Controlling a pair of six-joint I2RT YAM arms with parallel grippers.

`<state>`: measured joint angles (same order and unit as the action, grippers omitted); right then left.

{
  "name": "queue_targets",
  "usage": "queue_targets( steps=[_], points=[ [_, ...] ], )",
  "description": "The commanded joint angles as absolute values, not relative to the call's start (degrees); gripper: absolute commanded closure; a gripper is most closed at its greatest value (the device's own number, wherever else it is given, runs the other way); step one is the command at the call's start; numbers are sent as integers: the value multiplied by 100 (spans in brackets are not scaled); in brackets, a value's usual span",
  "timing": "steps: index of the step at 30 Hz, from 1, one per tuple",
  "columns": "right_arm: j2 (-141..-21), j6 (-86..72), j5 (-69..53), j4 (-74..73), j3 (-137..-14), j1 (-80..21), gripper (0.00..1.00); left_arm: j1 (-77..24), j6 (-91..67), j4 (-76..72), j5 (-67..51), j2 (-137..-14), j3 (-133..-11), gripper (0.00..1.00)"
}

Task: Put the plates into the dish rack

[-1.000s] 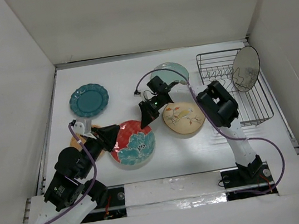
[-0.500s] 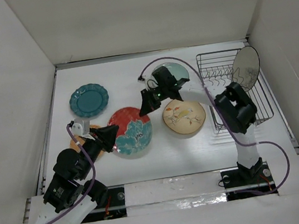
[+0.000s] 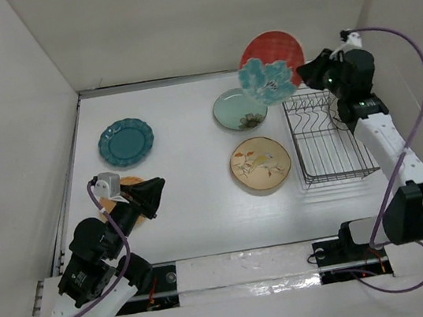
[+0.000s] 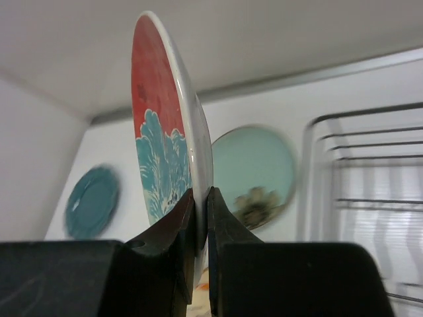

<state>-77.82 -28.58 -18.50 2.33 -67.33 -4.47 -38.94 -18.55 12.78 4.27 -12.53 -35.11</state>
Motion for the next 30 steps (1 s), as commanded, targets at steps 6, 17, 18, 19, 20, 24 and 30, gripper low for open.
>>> queue_targets(
  steps=[6, 17, 18, 19, 20, 24, 30],
  points=[
    [-6768, -2093, 876, 511, -7075, 342, 100, -3929, -1863, 1072, 387, -1046, -3516, 88],
    [-6934, 218, 2618, 685, -7277, 642, 100, -3929, -1863, 1037, 299, -984, -3498, 87],
    [-6961, 350, 2671, 755, -7303, 642, 100, -3929, -1855, 1046, 299, -976, -3498, 87],
    [-6970, 543, 2698, 773, -7321, 642, 100, -3929, -1863, 1037, 290, -976, -3498, 87],
    [-6987, 606, 2707, 773, -7356, 642, 100, -3929, -1855, 1046, 290, -967, -3498, 87],
    [-7066, 896, 2716, 721, -7506, 642, 100, -3929, -1854, 1046, 308, -914, -3498, 87],
    [-7242, 1221, 2462, 431, -7497, 642, 100, -3929, -1855, 1046, 299, -835, -3498, 87]
  ],
)
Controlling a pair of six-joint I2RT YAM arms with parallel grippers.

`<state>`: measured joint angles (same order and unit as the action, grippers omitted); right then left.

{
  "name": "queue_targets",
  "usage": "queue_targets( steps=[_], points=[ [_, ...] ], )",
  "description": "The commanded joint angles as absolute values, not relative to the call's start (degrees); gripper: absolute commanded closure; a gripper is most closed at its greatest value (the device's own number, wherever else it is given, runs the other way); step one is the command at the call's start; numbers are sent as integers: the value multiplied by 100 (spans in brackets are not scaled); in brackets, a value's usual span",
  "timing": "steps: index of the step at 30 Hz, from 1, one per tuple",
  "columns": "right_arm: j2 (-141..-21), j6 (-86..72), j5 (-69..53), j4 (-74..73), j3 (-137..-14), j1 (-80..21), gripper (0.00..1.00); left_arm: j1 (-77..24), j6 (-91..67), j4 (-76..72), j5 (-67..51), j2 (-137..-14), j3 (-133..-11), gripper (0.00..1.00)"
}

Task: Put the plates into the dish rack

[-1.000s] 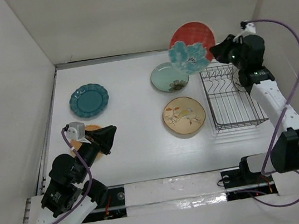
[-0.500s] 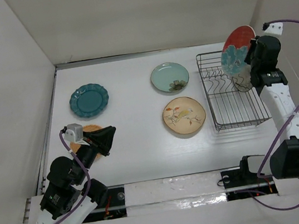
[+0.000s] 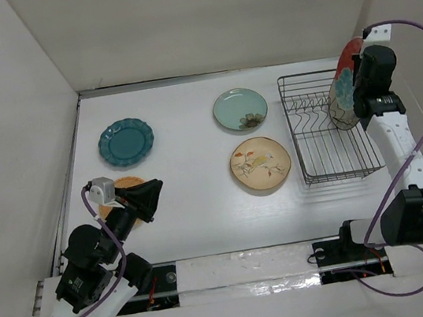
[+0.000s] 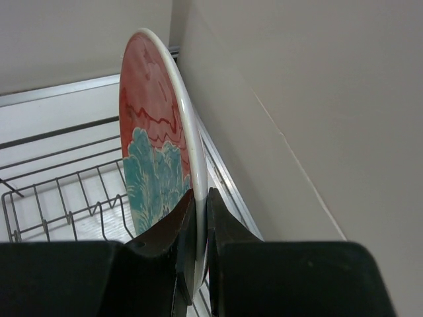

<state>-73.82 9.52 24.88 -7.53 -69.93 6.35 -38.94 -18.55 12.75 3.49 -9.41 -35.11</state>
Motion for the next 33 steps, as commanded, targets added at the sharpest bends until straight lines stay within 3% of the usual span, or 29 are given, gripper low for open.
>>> queue_targets(
  steps=[1, 29, 32, 33],
  points=[
    [-7260, 1239, 2417, 413, -7462, 642, 100, -3929, -1863, 1037, 290, -826, -3507, 87],
    [-7699, 915, 1661, 633, -6038, 694, 100, -3929, -1863, 1055, 360, -879, -3516, 86],
    [-7717, 722, 1819, 554, -6143, 694, 84, -3929, -1863, 1063, 369, -905, -3516, 86],
    [-7708, 677, 1985, 528, -6170, 642, 71, -3929, -1863, 1063, 369, -923, -3507, 86]
  ],
)
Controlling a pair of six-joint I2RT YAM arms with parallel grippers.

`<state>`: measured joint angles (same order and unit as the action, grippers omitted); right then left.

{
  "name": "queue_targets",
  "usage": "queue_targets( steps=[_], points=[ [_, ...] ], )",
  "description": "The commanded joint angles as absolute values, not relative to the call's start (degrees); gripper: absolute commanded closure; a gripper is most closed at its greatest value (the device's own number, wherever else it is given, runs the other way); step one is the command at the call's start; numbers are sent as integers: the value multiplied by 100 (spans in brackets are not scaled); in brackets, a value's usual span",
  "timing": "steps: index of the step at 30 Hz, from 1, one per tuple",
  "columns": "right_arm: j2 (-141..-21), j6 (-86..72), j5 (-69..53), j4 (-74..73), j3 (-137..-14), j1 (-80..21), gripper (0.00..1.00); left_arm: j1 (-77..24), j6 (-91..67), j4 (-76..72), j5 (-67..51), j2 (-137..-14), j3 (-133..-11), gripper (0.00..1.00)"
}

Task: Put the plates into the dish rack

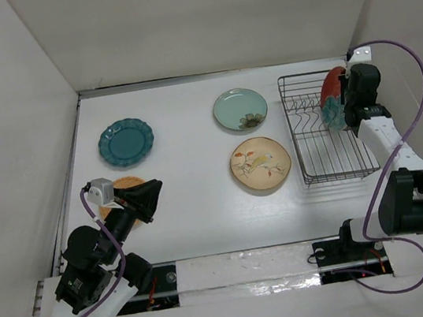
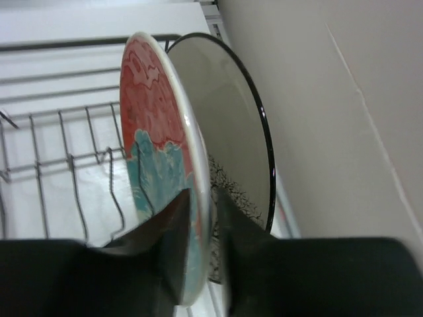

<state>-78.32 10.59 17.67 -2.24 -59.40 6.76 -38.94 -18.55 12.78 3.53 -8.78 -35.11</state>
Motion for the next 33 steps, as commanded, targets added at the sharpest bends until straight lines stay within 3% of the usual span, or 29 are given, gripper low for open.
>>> queue_targets(
  steps=[1, 2, 3, 4, 7, 11, 12, 14, 15, 16, 24, 27, 30, 31, 33],
  points=[
    [-7665, 616, 2091, 466, -6266, 642, 63, -3929, -1863, 1072, 369, -932, -3516, 86],
    [-7647, 459, 2135, 414, -6328, 642, 52, -3929, -1863, 1072, 378, -940, -3516, 86],
    [-7603, 387, 2162, 361, -6380, 642, 52, -3929, -1863, 1064, 387, -949, -3507, 86],
    [-7542, 326, 2180, 273, -6442, 642, 41, -3929, -1863, 1063, 387, -949, -3507, 86],
    [-7339, 9, 2268, 10, -6793, 537, 29, -3929, -1872, 1081, 395, -993, -3516, 86],
    [-7190, -745, 2232, -527, -7277, 99, 27, -3929, -1872, 1072, 396, -1072, -3516, 87],
    [-7155, -851, 2085, -562, -7347, -43, 29, -3929, -1863, 1072, 404, -1107, -3516, 87],
    [-7137, -1105, 1803, -545, -7356, -367, 49, -3929, -1855, 1081, 422, -1151, -3524, 88],
    [-7189, -1238, 1558, -528, -7348, -787, 66, -3929, -1854, 1090, 439, -1177, -3533, 90],
    [-7242, -1396, 1425, -423, -7313, -1017, 98, -3929, -1846, 1081, 439, -1195, -3533, 96],
    [-8778, -2258, 539, 315, -7400, -3496, 100, -3929, -1819, 1099, 729, -1196, -3586, 100],
    [-9604, -2767, 46, 676, -7576, -4234, 95, -3929, -1819, 1090, 966, -1099, -3604, 94],
    [-10588, -3207, -315, 1028, -7978, -4938, 75, -3929, -1846, 1116, 1124, -1011, -3604, 81],
    [-10861, -3330, -403, 1046, -8128, -5087, 61, -3929, -1872, 1116, 1151, -985, -3604, 79],
    [-11640, -3620, -535, 1099, -8592, -5430, 47, -3929, -1881, 1125, 1186, -976, -3604, 75]
  ],
)
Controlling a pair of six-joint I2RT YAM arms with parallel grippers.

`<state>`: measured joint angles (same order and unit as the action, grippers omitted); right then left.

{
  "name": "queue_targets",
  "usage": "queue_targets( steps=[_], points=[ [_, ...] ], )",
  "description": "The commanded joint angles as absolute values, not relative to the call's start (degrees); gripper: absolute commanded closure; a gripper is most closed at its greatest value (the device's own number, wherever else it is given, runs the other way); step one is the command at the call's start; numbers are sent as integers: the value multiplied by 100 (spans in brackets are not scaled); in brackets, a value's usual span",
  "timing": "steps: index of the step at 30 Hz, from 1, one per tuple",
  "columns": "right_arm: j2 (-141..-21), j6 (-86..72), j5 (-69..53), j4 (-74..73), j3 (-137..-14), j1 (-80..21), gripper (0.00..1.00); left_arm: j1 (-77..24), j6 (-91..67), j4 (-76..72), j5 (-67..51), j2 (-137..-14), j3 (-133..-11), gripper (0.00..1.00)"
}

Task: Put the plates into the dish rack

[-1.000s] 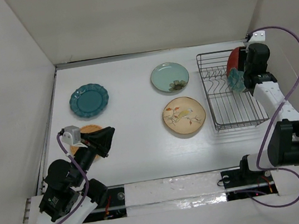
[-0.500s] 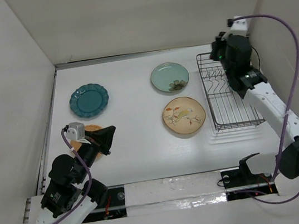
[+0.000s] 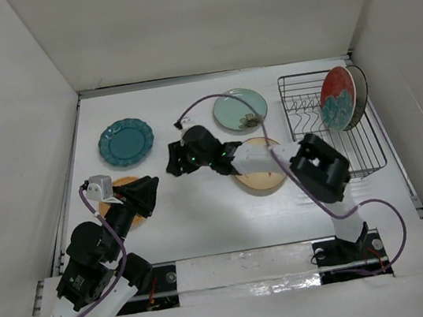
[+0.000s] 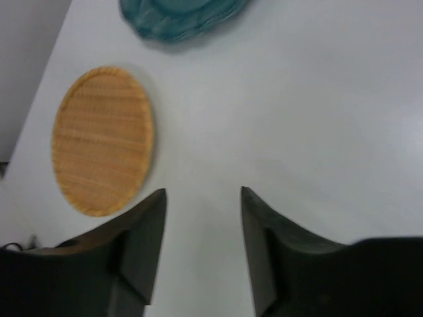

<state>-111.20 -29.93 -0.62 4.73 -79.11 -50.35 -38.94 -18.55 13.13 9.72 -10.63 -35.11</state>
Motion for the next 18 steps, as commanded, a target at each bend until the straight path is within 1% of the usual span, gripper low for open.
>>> queue_targets(
  steps=[1, 4, 7, 13, 15, 18],
  points=[
    [-11863, -3752, -719, 1116, -8744, -5510, 40, -3929, -1881, 1125, 1187, -984, -3604, 74],
    [-12514, -4244, -1063, 1563, -9025, -5678, 34, -3929, -1881, 1134, 1152, -1019, -3595, 73],
    [-12988, -4622, -1264, 1775, -9323, -5835, 33, -3929, -1898, 1125, 1081, -1125, -3577, 73],
    [-13614, -5123, -1344, 1775, -9703, -6029, 34, -3929, -1925, 1151, 1037, -1160, -3577, 72],
    [-13772, -5456, -1380, 1907, -9686, -6029, 35, -3929, -1916, 1143, 1046, -1143, -3577, 72],
    [-13930, -5774, -1240, 1960, -9720, -6029, 40, -3929, -1899, 1143, 1020, -1151, -3577, 72]
  ],
)
